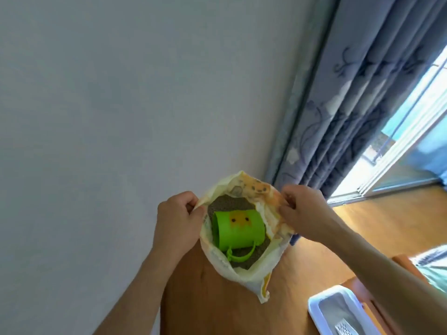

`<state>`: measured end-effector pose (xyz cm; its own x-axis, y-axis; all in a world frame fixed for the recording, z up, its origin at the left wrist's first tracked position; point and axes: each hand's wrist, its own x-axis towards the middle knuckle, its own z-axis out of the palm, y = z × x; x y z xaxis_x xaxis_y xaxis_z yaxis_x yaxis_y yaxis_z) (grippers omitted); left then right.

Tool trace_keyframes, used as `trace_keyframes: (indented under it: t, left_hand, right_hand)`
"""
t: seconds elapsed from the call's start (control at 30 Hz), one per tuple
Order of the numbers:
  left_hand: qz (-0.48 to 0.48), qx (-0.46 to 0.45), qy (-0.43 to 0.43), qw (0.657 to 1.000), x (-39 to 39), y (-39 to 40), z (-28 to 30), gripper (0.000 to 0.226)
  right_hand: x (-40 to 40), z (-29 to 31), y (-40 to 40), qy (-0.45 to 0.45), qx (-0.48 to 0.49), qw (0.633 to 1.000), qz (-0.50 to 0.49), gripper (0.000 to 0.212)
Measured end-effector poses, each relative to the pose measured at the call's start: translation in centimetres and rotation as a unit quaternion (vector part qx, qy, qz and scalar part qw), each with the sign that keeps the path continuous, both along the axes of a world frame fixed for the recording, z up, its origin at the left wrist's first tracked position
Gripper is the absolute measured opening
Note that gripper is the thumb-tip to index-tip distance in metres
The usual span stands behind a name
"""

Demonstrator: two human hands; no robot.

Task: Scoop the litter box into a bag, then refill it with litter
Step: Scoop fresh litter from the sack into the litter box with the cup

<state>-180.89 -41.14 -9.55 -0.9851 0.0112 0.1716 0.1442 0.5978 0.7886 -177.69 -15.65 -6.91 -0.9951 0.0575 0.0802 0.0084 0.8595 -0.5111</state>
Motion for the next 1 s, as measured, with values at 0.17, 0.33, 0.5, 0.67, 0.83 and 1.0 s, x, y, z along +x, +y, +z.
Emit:
trace_keyframes:
  t: [0.17,0.33,0.5,0.67,0.83,1.0]
  left_hand:
    - [-0.09,0.0,-0.023,0.996,6.9,4.7,0.5,0.029]
    - [-0.151,-0.016,-0.005,0.988,14.4,10.2,1.2,0.039]
    - [-0.166,-0.034,0.001,0.985,23.4,16.6,2.5,0.034]
    - [-0.19,-0.036,0.006,0.981,35.4,25.1,2.3,0.028]
    - [-0.268,-0.046,-0.013,0.962,46.0,32.3,0.5,0.03]
    - [-0.33,-0.075,-0.029,0.941,52.3,38.0,-1.2,0.025]
  right_hand:
    - [10.5,0.7,4.2,-0.007,-0.024,0.996,-0.089,0.031]
    - [20.7,0.5,8.7,0.005,-0.033,0.987,-0.154,0.029]
    - [32.5,0.1,13.9,0.051,-0.063,0.976,-0.2,0.029]
    - [46.9,-1.1,20.8,0.08,-0.078,0.967,-0.229,0.018]
    - [60.1,-1.8,26.7,0.031,-0.037,0.957,-0.285,0.025]
    - [69.2,-1.8,29.8,0.008,-0.027,0.934,-0.355,0.028]
